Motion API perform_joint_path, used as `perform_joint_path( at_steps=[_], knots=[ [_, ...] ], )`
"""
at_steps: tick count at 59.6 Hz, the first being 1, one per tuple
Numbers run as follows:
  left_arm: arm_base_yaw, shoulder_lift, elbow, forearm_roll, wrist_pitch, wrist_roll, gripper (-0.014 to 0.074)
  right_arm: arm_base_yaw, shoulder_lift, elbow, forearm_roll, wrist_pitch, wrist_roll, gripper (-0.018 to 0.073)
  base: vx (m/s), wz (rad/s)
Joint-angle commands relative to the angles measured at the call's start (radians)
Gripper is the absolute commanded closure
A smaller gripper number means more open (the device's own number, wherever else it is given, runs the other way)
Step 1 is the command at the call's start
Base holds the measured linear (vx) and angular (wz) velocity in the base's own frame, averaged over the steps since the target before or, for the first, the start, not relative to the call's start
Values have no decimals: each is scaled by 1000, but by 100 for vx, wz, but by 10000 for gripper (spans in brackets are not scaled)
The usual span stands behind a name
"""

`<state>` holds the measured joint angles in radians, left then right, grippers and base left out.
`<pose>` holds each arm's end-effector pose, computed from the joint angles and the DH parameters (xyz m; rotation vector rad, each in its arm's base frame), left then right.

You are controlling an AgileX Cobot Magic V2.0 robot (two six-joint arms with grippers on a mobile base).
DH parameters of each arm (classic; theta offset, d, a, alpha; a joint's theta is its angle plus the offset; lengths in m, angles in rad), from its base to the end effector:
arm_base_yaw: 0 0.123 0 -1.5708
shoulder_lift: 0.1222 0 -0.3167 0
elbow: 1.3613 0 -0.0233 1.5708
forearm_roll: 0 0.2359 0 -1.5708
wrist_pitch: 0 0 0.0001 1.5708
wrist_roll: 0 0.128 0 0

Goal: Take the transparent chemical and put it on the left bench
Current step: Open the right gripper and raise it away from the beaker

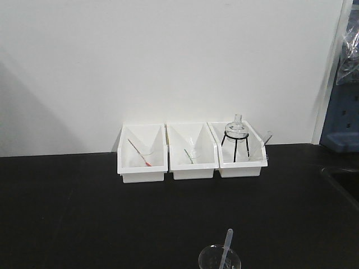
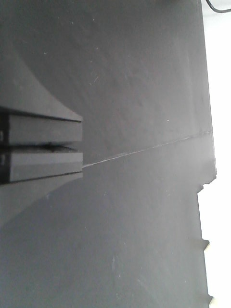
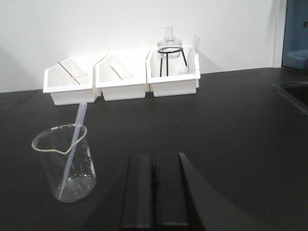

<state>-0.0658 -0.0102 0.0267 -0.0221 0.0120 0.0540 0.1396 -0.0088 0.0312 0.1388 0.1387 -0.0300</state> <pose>0.0466 -0.0031 0.2057 0.0740 1.5102 -0.0274 0.0461 0.0090 0.1880 -0.0411 1.6467 0.2044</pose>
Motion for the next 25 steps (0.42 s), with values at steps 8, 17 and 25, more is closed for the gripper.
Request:
perform_joint_path(
  at_steps=[8, 17, 25],
  knots=[
    [-2, -19, 16, -1, -78, -8, 600, -6, -13, 7, -7, -75, -1, 566, 0, 0],
    [-2, -19, 16, -1, -78, -8, 600, -6, -13, 7, -7, -75, -1, 566, 0, 0],
    [-2, -19, 16, -1, -78, -8, 600, -6, -13, 7, -7, -75, -1, 566, 0, 0]
  ],
)
